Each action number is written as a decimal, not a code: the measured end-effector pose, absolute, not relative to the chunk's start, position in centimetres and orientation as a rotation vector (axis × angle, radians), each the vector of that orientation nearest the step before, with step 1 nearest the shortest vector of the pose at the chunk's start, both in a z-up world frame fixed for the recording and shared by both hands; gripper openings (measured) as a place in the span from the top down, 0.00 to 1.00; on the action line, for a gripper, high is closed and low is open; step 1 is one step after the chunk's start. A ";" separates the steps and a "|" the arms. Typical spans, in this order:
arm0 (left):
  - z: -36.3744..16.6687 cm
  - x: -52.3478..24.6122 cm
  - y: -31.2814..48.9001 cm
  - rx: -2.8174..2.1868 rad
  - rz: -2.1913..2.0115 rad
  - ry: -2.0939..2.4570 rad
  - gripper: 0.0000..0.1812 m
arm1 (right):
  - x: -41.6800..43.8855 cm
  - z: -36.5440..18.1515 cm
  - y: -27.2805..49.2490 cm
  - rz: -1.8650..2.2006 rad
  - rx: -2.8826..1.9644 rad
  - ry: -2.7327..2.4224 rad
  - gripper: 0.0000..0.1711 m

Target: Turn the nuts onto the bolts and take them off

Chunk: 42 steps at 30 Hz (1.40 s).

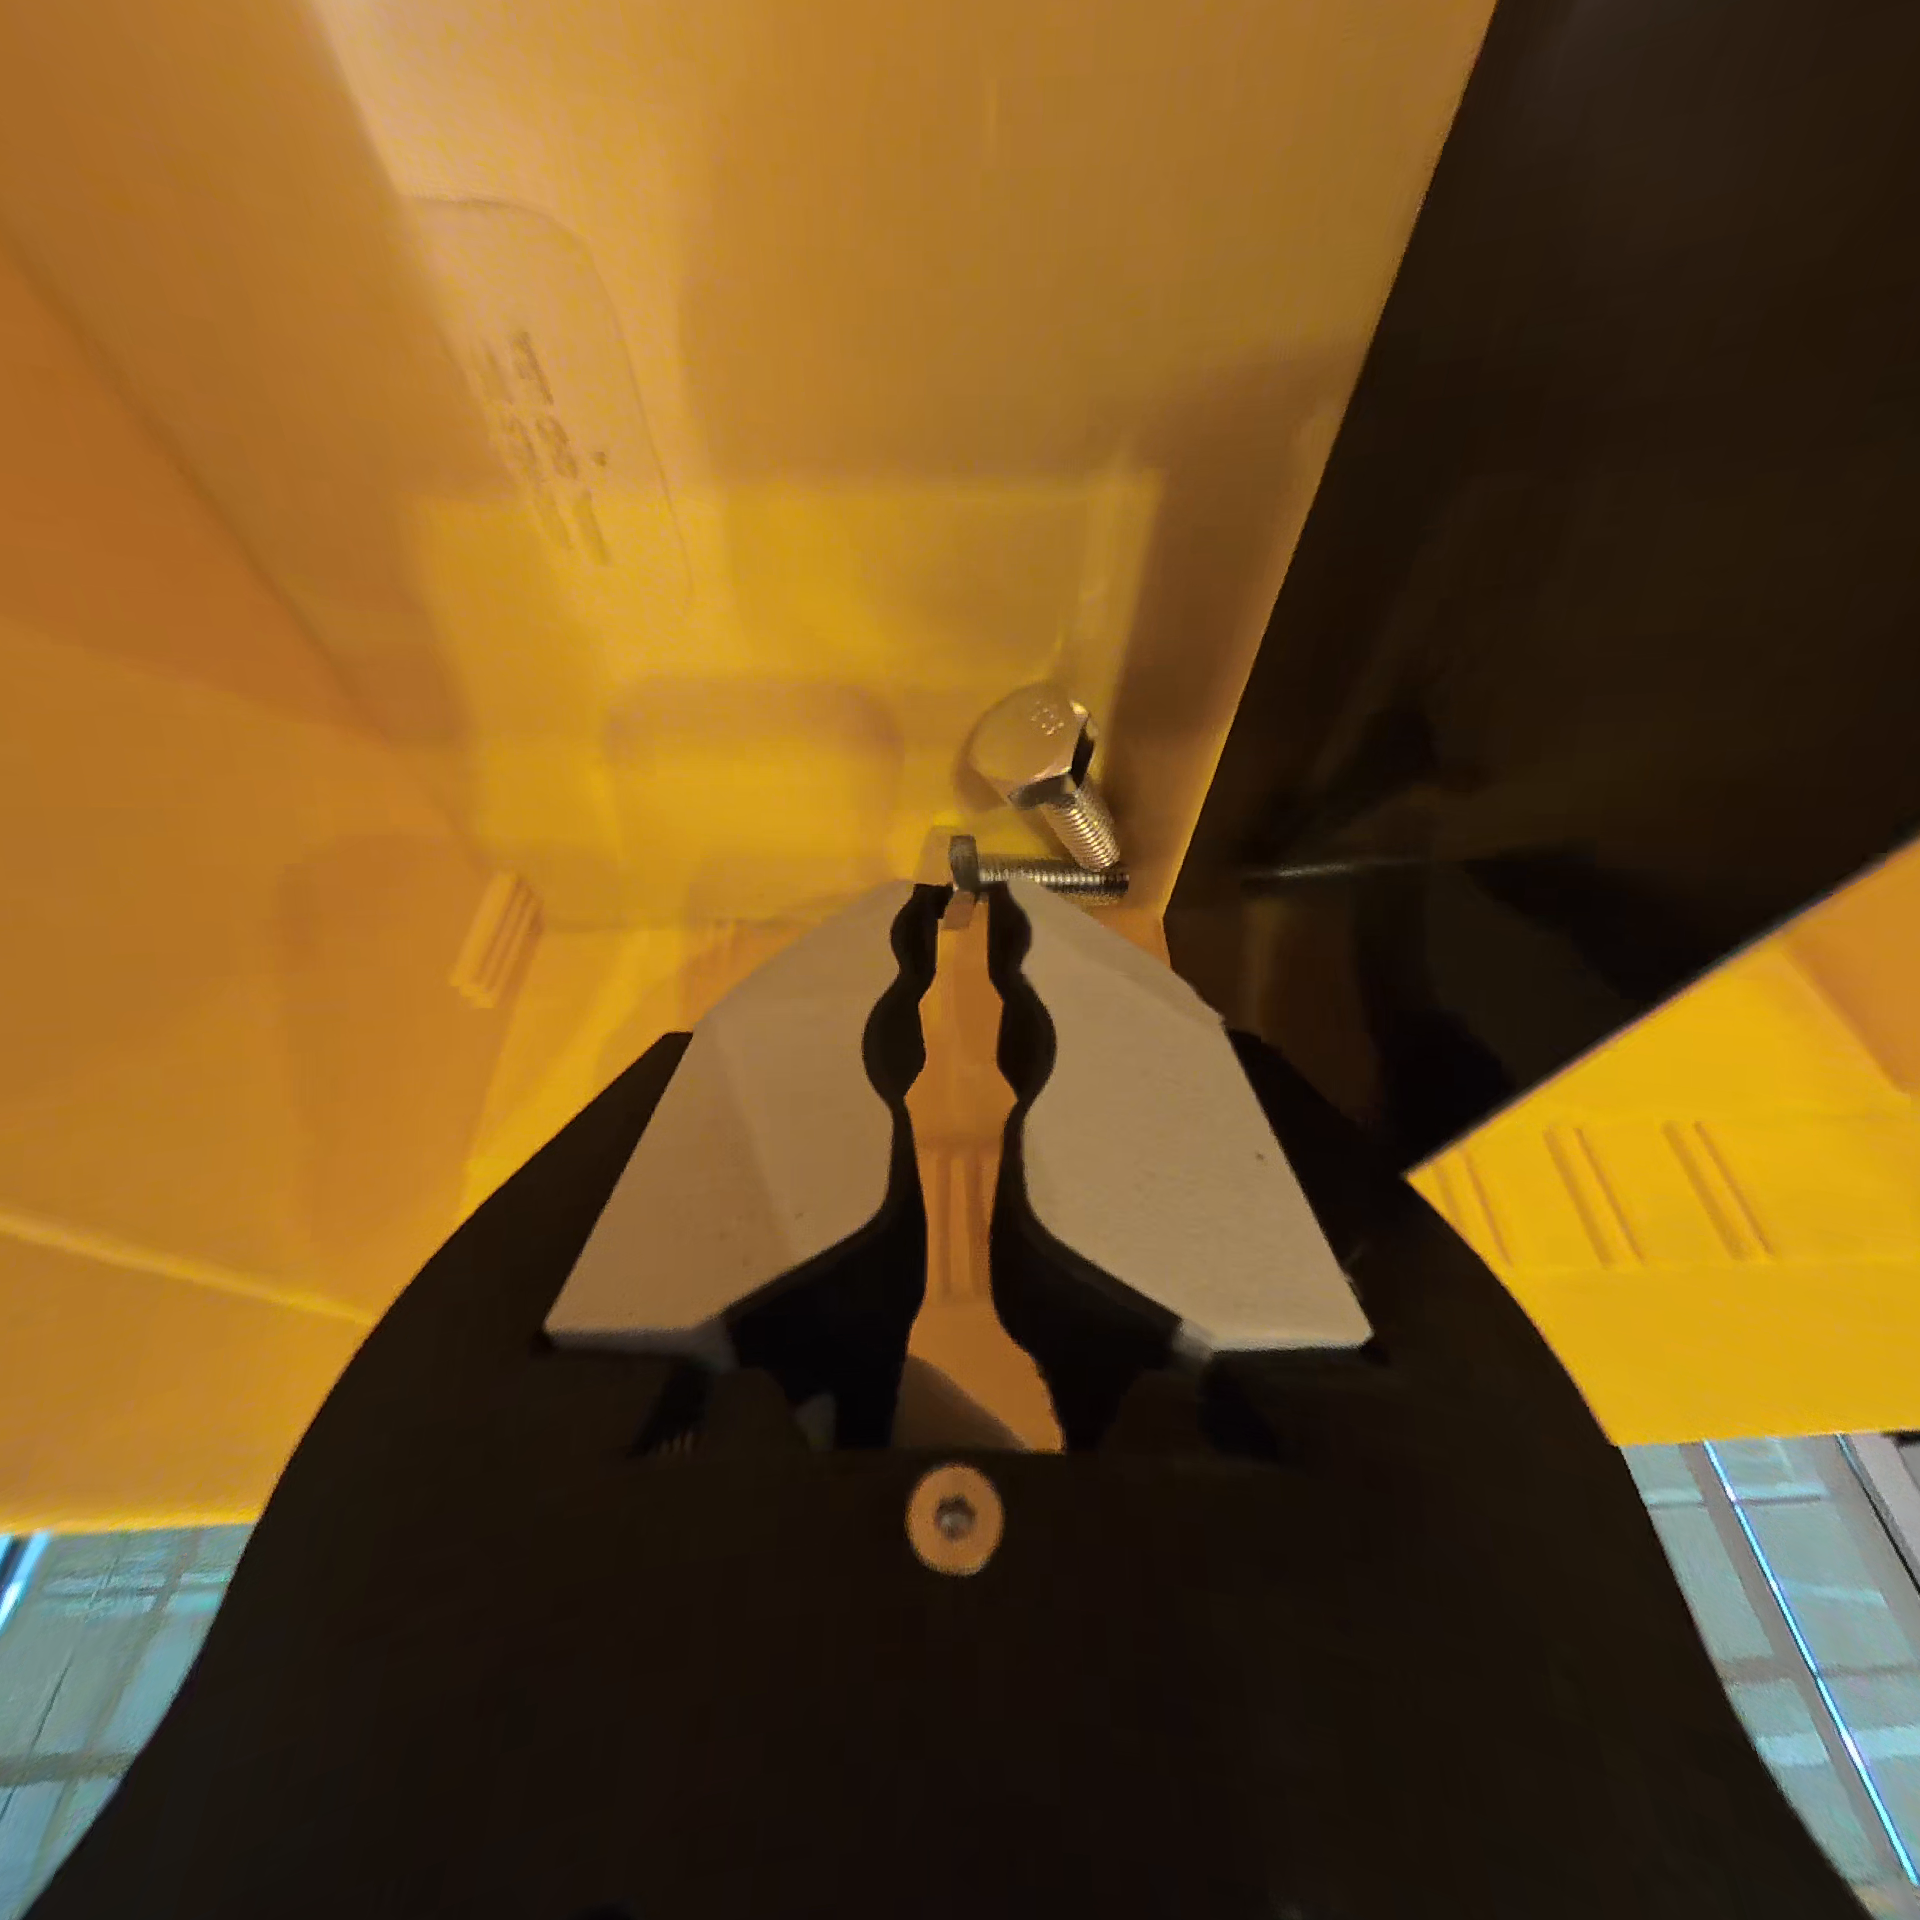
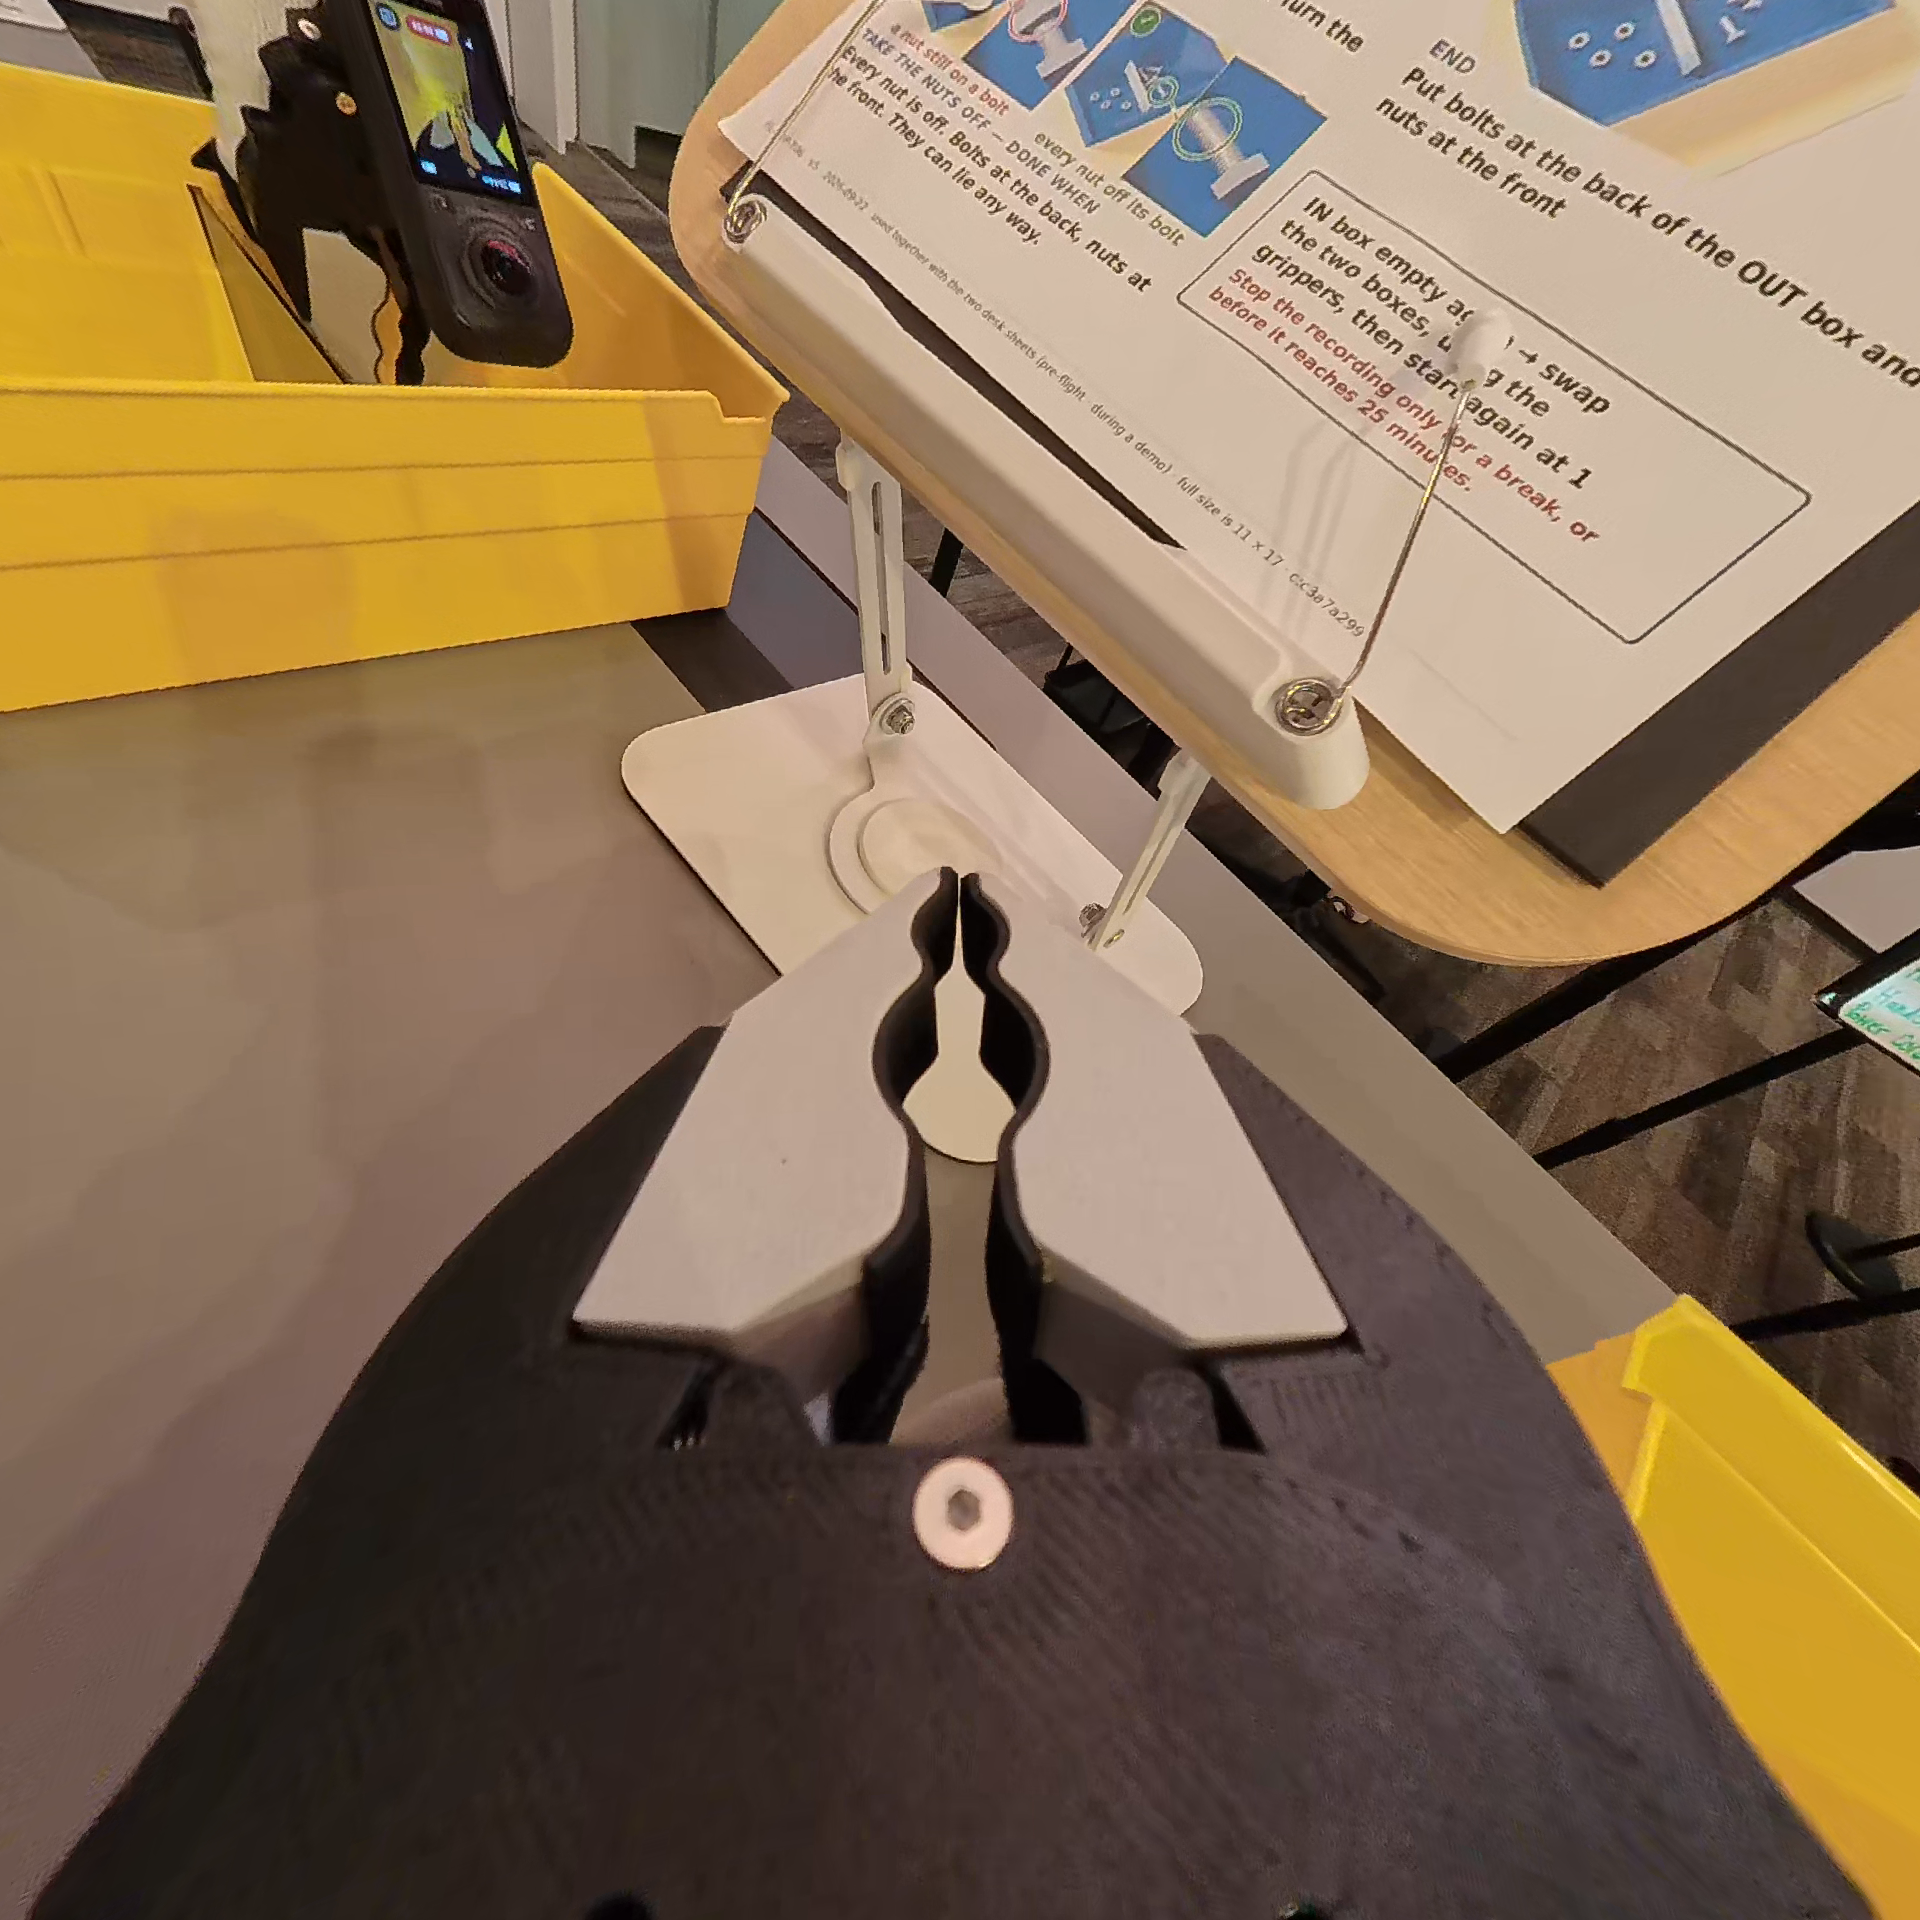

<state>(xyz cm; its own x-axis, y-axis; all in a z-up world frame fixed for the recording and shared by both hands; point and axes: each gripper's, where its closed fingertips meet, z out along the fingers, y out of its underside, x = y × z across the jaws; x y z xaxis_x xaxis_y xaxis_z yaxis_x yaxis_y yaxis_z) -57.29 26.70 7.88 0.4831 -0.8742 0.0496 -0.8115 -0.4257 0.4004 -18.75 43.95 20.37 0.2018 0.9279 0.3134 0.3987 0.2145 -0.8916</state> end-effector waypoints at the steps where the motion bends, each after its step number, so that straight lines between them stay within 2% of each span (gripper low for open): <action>1: 8.0 -57.2 26.9 2.380 -0.234 -1.416 0.96 | -18.7 20.4 43.9 0.608 -1.372 -1.385 1.00; 13: 10.4 -56.5 28.4 2.696 -0.351 -1.477 0.96 | -18.9 22.1 43.0 0.627 -1.328 -1.375 1.00; 23: 19.4 -52.8 30.3 3.238 -0.405 -1.433 0.97 | -19.7 26.0 39.2 0.681 -1.158 -1.409 0.99; 25: 21.6 -50.7 30.1 3.393 -0.271 -1.386 0.96 | -20.3 27.0 37.7 0.643 -1.070 -1.428 0.94; 29: 25.3 -43.6 28.8 3.672 0.249 -1.303 0.97 | -22.3 28.2 33.0 0.478 -0.823 -1.507 0.85; 35: 26.2 -32.7 25.9 3.840 1.026 -0.976 0.96 | -25.7 27.7 25.3 0.377 -0.500 -1.540 0.77; 42: 25.5 -27.2 23.9 3.740 1.891 -0.621 0.97 | -25.5 27.3 22.0 0.565 -0.412 -1.584 0.86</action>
